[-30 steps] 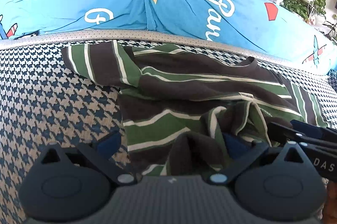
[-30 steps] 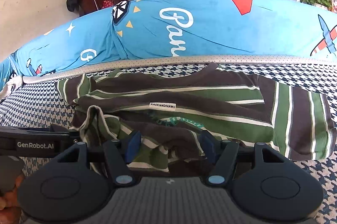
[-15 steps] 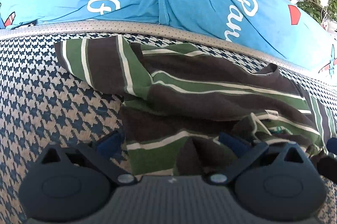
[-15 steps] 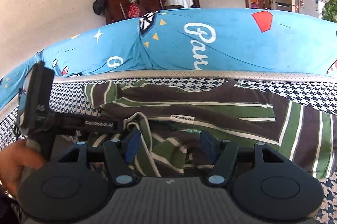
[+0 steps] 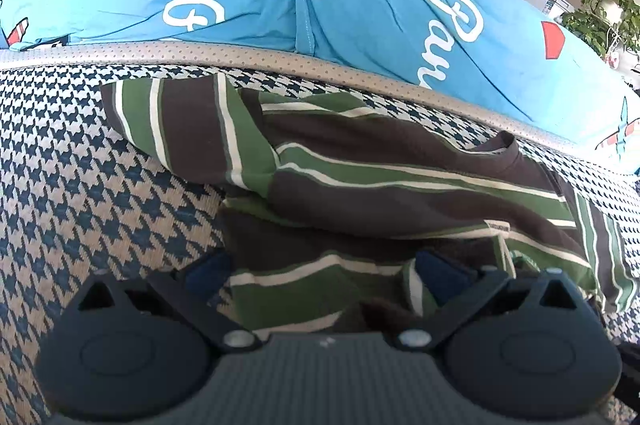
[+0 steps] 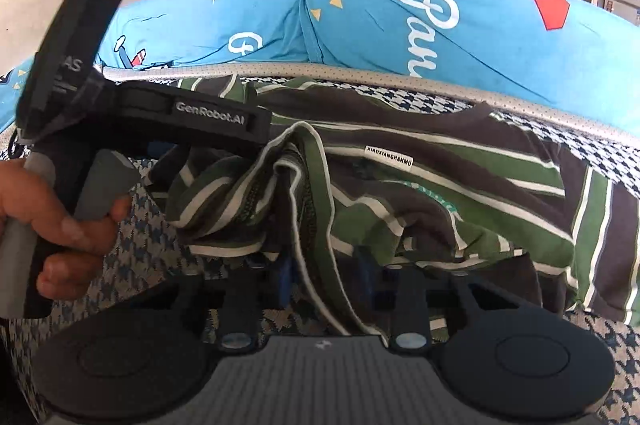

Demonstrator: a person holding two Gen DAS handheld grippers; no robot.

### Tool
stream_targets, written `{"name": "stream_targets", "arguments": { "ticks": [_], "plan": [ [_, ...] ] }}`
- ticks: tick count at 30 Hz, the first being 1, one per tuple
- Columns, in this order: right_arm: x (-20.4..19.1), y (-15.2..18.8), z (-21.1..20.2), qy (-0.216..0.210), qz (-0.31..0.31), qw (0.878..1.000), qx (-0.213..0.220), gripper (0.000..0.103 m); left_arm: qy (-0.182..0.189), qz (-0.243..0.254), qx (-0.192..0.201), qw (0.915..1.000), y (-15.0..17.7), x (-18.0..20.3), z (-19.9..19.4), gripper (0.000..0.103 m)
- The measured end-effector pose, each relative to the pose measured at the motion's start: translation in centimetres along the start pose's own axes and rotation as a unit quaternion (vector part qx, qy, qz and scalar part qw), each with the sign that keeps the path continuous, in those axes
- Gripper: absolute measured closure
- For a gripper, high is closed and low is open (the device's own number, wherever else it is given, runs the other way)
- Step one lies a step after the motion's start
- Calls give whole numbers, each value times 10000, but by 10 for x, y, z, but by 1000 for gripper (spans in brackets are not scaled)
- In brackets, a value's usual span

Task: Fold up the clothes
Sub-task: 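Grasp the folded shirt edge with the right gripper near the left gripper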

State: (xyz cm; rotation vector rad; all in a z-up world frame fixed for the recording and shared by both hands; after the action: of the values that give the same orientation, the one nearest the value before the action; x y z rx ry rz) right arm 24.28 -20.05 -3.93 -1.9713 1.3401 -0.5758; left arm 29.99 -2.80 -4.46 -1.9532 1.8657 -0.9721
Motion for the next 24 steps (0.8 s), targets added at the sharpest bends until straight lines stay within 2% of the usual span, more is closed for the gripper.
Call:
{"name": "stream_targets", "arguments": {
  "ticks": [3, 6, 9, 14, 24],
  "plan": [
    [6, -1, -1, 61, 173, 9998, 54, 89, 13, 0, 97, 10000, -1, -3, -16, 0],
    [15, -9, -10, 53, 452, 9985, 304, 92, 25, 43, 214, 9998, 0, -4, -37, 0],
    [24, -14, -19, 141, 665, 9964, 513, 93, 33, 199, 288, 9994, 8, -1, -54, 0],
    [37, -24, -29, 353, 944, 9918, 787, 93, 273, 310, 207, 9989, 32, 7, -72, 0],
    [52, -29, -40, 631, 1208, 9859, 968, 93, 698, 636, -29, 9955, 81, 32, -88, 0]
  ]
}}
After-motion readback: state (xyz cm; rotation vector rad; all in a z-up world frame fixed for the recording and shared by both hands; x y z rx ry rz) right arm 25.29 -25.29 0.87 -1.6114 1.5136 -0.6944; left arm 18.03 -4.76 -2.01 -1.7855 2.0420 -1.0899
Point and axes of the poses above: each gripper's, at about its wrist camera, not at the fingertips, and z roughly the way its jaws point, x to its right, y to its underside, the point moved 6 cm from there along z, roughly the way its jaws point, and after that the axes turned 4 degrees about y, right-handed, at the moved point
